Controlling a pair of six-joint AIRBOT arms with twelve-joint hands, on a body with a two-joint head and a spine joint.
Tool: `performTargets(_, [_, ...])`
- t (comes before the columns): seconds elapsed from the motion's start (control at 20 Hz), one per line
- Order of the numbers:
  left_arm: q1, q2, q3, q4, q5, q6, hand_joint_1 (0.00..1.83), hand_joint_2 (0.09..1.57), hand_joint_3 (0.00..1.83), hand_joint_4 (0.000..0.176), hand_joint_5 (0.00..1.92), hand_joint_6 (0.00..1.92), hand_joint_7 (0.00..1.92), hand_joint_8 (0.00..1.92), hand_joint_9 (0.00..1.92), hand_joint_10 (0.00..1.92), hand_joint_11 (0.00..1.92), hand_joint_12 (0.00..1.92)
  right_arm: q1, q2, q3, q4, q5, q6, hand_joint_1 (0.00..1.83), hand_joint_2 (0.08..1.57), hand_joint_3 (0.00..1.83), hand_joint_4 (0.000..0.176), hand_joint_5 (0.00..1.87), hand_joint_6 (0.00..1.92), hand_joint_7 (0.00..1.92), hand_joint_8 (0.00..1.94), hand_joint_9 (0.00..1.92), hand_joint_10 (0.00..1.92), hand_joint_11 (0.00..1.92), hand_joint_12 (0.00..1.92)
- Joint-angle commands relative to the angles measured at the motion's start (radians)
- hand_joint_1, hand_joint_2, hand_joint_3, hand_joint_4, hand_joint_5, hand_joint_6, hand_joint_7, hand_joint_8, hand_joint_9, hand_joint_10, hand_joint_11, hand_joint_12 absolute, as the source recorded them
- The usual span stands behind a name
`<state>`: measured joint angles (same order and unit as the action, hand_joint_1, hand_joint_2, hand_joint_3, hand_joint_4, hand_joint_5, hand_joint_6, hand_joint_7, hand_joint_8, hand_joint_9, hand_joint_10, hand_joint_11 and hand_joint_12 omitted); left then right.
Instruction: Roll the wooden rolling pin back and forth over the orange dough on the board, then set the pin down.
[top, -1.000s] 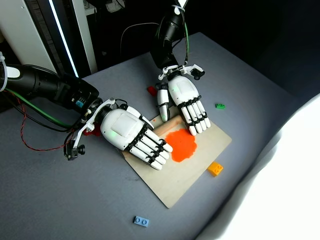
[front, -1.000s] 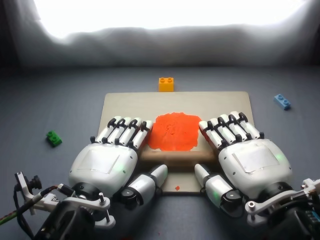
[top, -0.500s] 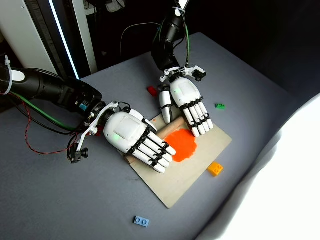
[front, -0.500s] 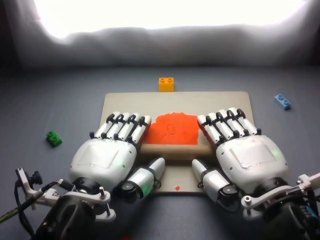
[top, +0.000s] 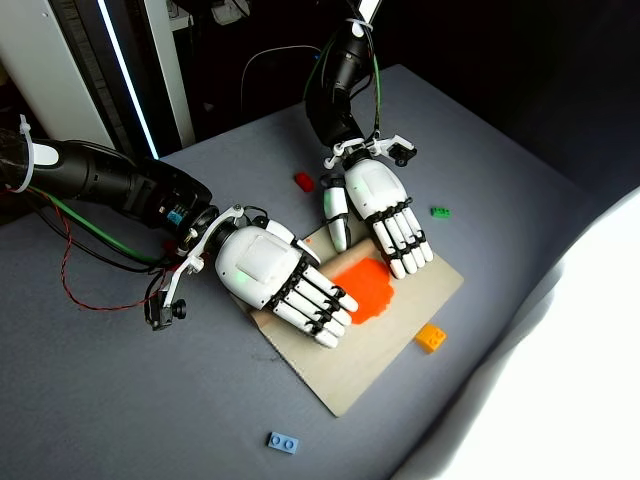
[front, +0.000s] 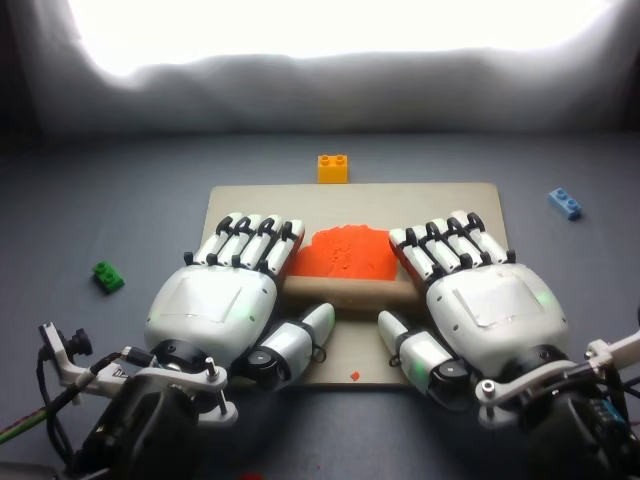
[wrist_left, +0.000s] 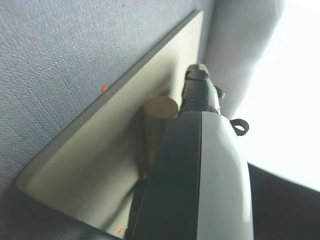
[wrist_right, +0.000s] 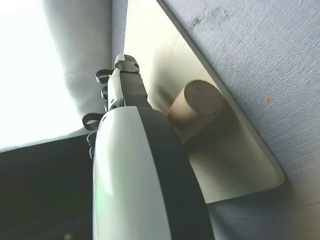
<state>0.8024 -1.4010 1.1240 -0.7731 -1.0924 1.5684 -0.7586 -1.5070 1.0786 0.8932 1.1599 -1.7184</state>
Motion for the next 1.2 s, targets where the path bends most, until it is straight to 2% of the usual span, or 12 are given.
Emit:
performTargets(0.0, [-0.007, -0.006, 0.008, 0.054, -0.081, 0.0, 0.0, 1.45, 0.02, 0.0, 0.0, 0.0, 0.0, 0.0, 0.0, 0.0, 0.0, 0.0, 0.014, -0.001, 0.005, -0.077, 0.087, 0.009, 0.0, 1.54, 0.0, 0.0, 0.13, 0.02, 0.13, 0.02, 0.1, 0.02, 0.01, 0.01])
performTargets(0.2, [-0.017, -0.014, 0.022, 0.054, -0.076, 0.0, 0.0, 1.46, 0.02, 0.0, 0.0, 0.0, 0.0, 0.0, 0.0, 0.0, 0.0, 0.0, 0.017, -0.002, 0.016, -0.077, 0.081, 0.022, 0.0, 1.49, 0.0, 0.0, 0.07, 0.0, 0.07, 0.0, 0.04, 0.0, 0.0, 0.0])
performTargets(0.3, [-0.018, -0.016, 0.029, 0.053, -0.072, 0.0, 0.0, 1.45, 0.02, 0.0, 0.0, 0.0, 0.0, 0.0, 0.0, 0.0, 0.0, 0.0, 0.019, -0.002, 0.021, -0.077, 0.08, 0.027, 0.0, 1.52, 0.0, 0.0, 0.1, 0.01, 0.11, 0.02, 0.07, 0.01, 0.03, 0.02])
performTargets(1.0, [-0.024, -0.039, 0.07, 0.054, -0.056, -0.014, 0.0, 1.46, 0.01, 0.0, 0.0, 0.0, 0.0, 0.0, 0.0, 0.0, 0.0, 0.0, 0.03, -0.001, 0.059, -0.077, 0.075, 0.057, 0.0, 1.55, 0.01, 0.0, 0.1, 0.01, 0.1, 0.01, 0.05, 0.0, 0.0, 0.0])
performTargets(1.15, [-0.025, -0.042, 0.077, 0.054, -0.056, -0.015, 0.0, 1.46, 0.01, 0.0, 0.0, 0.0, 0.0, 0.0, 0.0, 0.0, 0.0, 0.0, 0.03, -0.001, 0.064, -0.077, 0.066, 0.063, 0.0, 1.55, 0.01, 0.0, 0.12, 0.01, 0.12, 0.01, 0.08, 0.01, 0.04, 0.02])
